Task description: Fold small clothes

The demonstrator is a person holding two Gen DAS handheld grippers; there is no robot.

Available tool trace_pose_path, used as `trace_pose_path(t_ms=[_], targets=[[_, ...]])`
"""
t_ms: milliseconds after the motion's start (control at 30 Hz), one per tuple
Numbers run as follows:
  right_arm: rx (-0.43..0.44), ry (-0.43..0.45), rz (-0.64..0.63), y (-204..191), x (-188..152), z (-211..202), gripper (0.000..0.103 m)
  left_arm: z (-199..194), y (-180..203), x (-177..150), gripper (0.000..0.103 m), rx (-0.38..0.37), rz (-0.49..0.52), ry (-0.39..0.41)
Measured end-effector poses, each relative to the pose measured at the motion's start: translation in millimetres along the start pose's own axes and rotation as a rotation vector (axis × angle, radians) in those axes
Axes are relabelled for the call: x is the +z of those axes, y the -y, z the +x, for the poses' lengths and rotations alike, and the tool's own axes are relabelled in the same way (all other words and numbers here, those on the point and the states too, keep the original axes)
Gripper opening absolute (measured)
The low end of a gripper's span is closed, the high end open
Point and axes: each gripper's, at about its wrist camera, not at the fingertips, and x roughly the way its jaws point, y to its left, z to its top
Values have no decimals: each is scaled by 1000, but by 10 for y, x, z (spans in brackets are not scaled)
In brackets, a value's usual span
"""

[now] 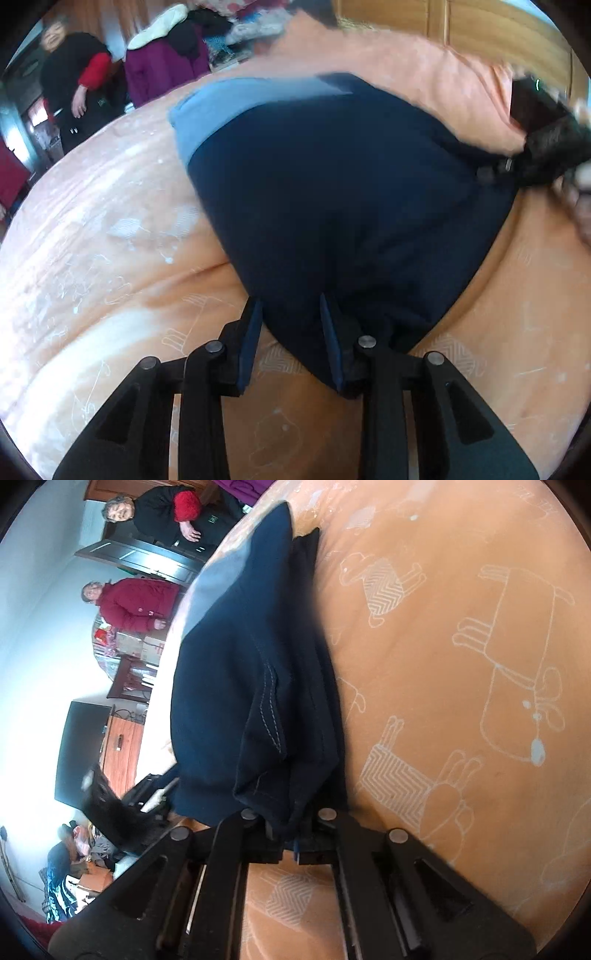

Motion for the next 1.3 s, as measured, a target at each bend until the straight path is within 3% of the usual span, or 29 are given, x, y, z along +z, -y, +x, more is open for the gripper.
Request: trace_pose_path(t_ms=[133, 233, 267, 333, 400, 433, 500, 633, 667, 700, 733, 767, 800, 833, 900, 1000, 1067, 1133, 1167, 1200, 1233, 1300], targets=[[25, 11, -8, 15, -26, -11, 0, -452, -111, 154, 31, -38, -33, 110], [35, 17, -7, 30, -34, -32, 0, -457, -231, 310, 30, -29, -11, 164], [39, 16, -7, 32, -35, -37, 0, -314, -254, 323, 30, -27, 3, 136], [39, 15, -13, 41, -37, -35, 0, 221, -239, 195, 32, -35, 74, 3], [52, 20, -13, 62, -42, -45, 0, 188, -358, 262, 38, -80, 32, 10], [59, 22, -11, 77, -44, -46, 0, 120, -391, 330, 33, -81, 41, 16], [66, 27, -13, 88, -46, -53, 0, -39, -523, 500, 31, -114, 4, 88], [72, 31, -12, 94, -74, -63, 0, -12, -847, 943, 31, -91, -34, 216], [75, 31, -11, 102, -73, -62, 0, 112, -894, 979, 31, -75, -24, 212], [87, 32, -11, 114, -59, -54, 0, 441, -943, 976, 33, -42, -18, 132], [87, 30, -12, 125, -44, -44, 0, 716, -967, 925, 44, -54, -23, 45], [88, 29, -10, 138, -37, -40, 0, 841, -1028, 901, 47, -89, -57, 24], [94, 31, -10, 147, -38, -48, 0, 828, -1119, 930, 60, -106, -95, 32], [94, 32, -11, 150, -41, -50, 0, 789, -1164, 982, 58, -103, -99, 19], [96, 34, -13, 160, -44, -54, 0, 632, -1180, 1096, 43, -121, -81, 57], [94, 36, -15, 159, -56, -62, 0, 413, -1366, 1294, 42, -140, -134, 177], [95, 38, -14, 156, -63, -65, 0, 594, -1421, 1349, 41, -101, -136, 135], [90, 37, -15, 152, -60, -63, 0, 1042, -1413, 1301, 67, -76, -132, 11], [91, 37, -14, 151, -60, -67, 0, 1075, -1474, 1344, 72, -101, -186, 6], [90, 36, -15, 151, -62, -68, 0, 1037, -1548, 1362, 71, -116, -225, -13], [90, 37, -16, 149, -66, -73, 0, 872, -1550, 1388, 50, -103, -227, 11], [90, 39, -18, 142, -70, -80, 0, 582, -1441, 1321, 41, -120, -199, 60]])
